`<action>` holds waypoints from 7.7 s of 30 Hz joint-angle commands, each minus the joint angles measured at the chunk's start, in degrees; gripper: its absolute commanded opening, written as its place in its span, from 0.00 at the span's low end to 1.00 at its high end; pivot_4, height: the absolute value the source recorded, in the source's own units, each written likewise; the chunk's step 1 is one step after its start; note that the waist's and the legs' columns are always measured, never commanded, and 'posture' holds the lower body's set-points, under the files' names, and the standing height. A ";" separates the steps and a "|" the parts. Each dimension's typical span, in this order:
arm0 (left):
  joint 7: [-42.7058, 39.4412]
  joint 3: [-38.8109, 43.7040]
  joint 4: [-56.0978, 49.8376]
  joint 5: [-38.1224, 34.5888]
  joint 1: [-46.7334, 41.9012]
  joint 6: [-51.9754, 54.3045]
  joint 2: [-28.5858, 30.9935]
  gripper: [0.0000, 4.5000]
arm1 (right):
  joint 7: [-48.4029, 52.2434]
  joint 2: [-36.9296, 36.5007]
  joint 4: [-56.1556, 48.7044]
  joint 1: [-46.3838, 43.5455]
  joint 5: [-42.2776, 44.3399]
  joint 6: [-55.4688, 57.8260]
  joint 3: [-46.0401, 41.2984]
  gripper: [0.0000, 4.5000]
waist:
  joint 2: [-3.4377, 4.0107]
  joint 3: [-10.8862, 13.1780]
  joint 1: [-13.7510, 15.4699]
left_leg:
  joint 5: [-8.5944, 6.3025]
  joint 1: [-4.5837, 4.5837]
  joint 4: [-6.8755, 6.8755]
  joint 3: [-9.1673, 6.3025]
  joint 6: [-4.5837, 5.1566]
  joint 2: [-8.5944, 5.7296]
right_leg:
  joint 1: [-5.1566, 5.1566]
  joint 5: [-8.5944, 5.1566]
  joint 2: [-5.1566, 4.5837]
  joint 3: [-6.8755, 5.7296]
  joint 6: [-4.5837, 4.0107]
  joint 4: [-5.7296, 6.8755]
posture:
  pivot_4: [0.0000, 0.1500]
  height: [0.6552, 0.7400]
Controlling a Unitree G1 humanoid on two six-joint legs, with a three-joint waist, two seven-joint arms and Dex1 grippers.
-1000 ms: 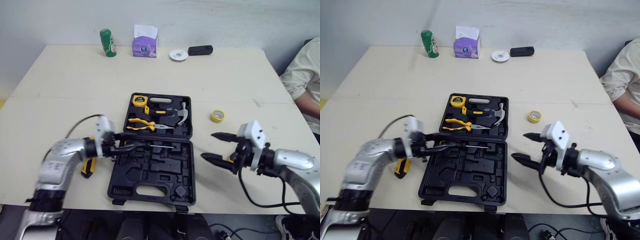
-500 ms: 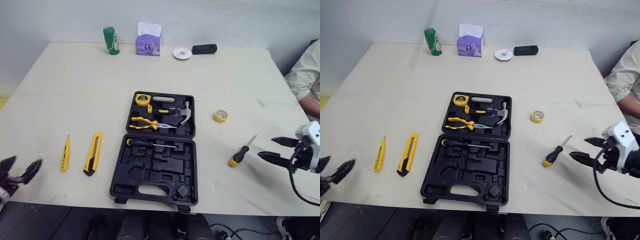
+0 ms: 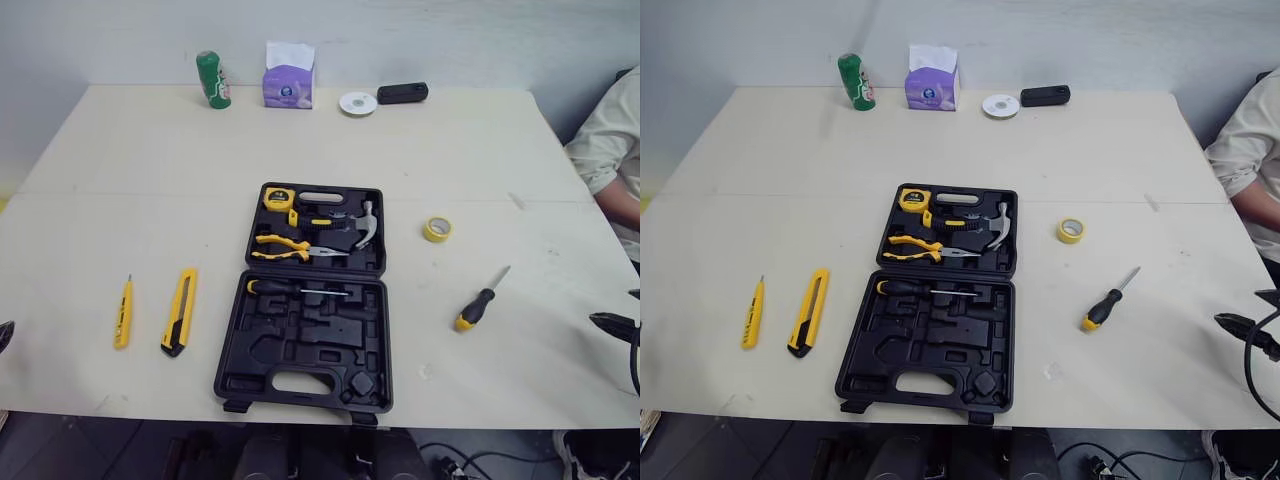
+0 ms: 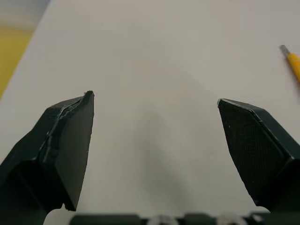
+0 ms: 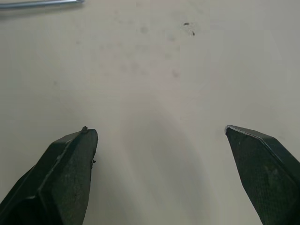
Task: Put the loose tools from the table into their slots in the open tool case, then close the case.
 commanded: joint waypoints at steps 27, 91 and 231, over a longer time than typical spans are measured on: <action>-22.09 -46.80 -38.87 -27.60 -48.14 23.71 0.65 0.99 | -68.53 45.48 -84.97 13.71 11.33 43.91 10.53 1.00 | -0.17 -0.10 0.18 | 0.91 0.21 -0.44 0.07 -0.08 -0.21 | -0.03 -0.01 0.21 0.23 -0.07 0.39 | 1.00 0.90; -25.26 -45.57 -35.14 -4.41 -25.69 8.08 9.72 1.00 | -7.02 17.37 -51.80 -29.08 8.60 36.11 40.24 0.24 | -0.33 -0.01 -0.48 | 1.21 0.16 -0.36 -0.06 0.22 -0.32 | -0.07 -0.05 0.03 0.17 -0.07 0.81 | 1.00 0.90; 18.58 -5.32 -38.24 -7.46 4.46 25.93 -13.96 1.00 | -2.01 12.07 -35.60 -25.17 9.29 23.16 16.38 0.99 | 0.05 -0.34 -0.10 | 0.51 0.18 0.18 0.00 0.13 -0.09 | -0.05 -0.08 -0.11 0.13 -0.19 0.79 | 1.00 0.90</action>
